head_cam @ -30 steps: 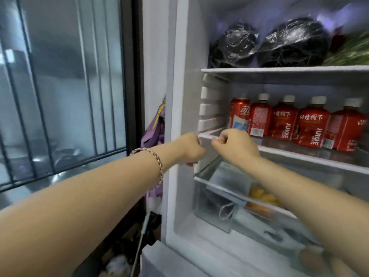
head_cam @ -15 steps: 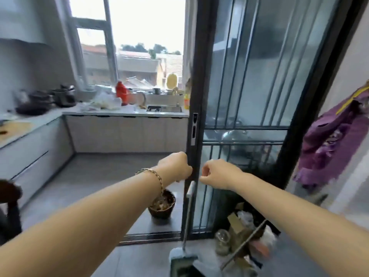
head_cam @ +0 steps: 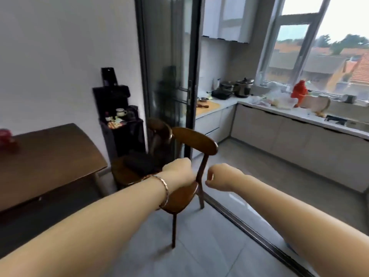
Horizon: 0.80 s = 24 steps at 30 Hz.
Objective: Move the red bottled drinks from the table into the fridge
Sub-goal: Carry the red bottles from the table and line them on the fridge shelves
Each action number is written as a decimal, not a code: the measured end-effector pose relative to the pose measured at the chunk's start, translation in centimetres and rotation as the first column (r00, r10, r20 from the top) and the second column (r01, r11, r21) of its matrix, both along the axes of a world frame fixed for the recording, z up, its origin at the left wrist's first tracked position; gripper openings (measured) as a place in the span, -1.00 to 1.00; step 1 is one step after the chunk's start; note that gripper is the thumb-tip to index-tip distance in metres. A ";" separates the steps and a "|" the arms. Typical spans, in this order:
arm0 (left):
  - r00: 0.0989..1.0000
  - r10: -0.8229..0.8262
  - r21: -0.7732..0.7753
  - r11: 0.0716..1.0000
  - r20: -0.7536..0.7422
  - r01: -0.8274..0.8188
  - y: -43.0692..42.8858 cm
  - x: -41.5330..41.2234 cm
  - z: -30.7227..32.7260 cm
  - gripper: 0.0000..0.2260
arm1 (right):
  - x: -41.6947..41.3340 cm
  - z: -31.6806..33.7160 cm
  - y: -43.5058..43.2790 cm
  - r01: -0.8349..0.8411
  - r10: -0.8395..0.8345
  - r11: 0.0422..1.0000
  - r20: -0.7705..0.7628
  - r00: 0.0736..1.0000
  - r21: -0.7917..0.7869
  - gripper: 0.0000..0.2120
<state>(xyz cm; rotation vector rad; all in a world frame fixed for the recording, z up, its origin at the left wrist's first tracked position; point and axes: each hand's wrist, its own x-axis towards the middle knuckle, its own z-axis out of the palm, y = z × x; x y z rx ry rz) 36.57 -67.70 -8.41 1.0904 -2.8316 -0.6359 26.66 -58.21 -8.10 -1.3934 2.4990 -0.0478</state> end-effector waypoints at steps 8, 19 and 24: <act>0.920 0.386 -0.021 0.923 0.073 -0.385 -16.7 18.7 -1.9 -0.80 | 15.3 -1.7 -20.7 -0.363 0.362 0.932 -0.014 0.932 -0.017 -0.78; 0.716 0.696 -0.022 0.718 0.044 -0.696 -38.9 35.1 -4.2 -0.80 | 29.3 -5.1 -47.1 -0.660 0.660 0.751 -0.014 0.751 -0.025 -0.71; 0.649 0.760 -0.015 0.650 0.034 -0.760 -50.4 40.6 -3.7 -0.81 | 34.2 -4.6 -60.6 -0.703 0.703 0.711 -0.003 0.711 -0.012 -0.73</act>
